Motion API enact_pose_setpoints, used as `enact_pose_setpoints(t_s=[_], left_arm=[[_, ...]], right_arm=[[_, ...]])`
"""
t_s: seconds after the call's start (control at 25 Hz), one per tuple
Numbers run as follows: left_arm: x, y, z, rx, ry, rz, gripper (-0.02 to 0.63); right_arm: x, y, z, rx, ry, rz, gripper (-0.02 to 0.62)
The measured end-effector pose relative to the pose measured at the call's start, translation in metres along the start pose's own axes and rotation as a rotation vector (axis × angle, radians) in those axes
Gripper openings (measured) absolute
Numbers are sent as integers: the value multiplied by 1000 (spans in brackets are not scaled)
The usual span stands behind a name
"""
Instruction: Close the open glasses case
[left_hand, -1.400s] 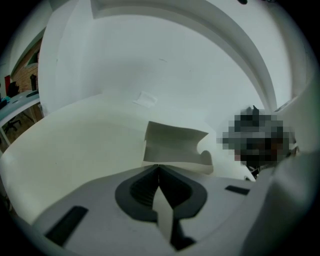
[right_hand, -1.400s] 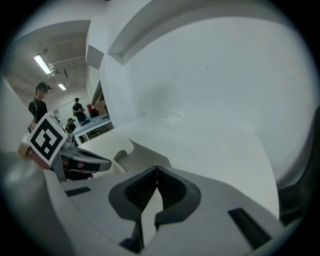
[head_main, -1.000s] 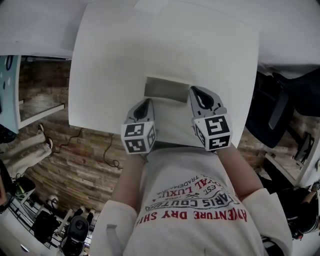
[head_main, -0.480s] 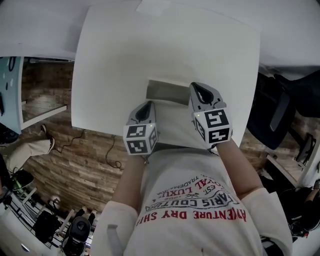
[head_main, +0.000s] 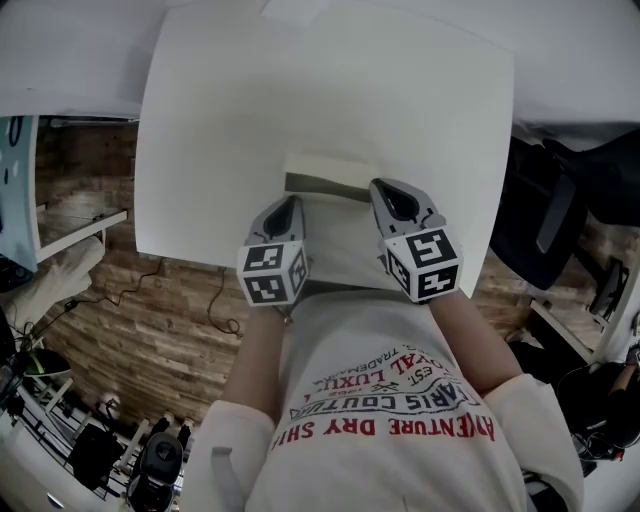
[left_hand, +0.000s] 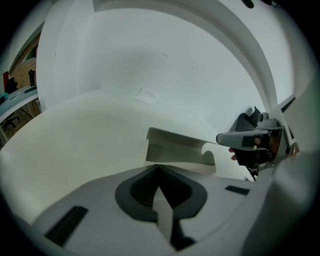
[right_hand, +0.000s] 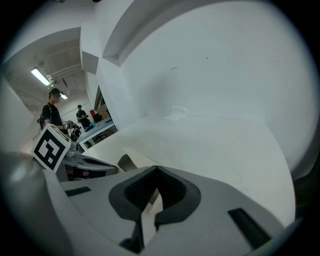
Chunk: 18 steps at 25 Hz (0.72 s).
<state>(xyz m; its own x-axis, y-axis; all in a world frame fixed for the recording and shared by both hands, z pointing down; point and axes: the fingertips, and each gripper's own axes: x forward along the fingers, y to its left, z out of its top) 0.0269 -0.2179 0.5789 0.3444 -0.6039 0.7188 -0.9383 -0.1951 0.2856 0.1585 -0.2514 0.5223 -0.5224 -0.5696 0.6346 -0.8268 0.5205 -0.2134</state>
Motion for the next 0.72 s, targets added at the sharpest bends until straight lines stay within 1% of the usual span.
enact_pose_setpoints(t_s=[0.2,0.4,0.56,0.72], left_arm=[[0,-1,0,5,6,-7,7],[-1,0,0,4,9,-13,8],[1,-1,0,11,6,-13,8],[2,0,0,15,7,-10,8]], right_arm=[[-2,6,-11,-8,6,14,12],[-1,16,-31,-25,59,34,12],[3,14,-44,-26,84,16,12],[8,14,-47,-44,99,26,12]])
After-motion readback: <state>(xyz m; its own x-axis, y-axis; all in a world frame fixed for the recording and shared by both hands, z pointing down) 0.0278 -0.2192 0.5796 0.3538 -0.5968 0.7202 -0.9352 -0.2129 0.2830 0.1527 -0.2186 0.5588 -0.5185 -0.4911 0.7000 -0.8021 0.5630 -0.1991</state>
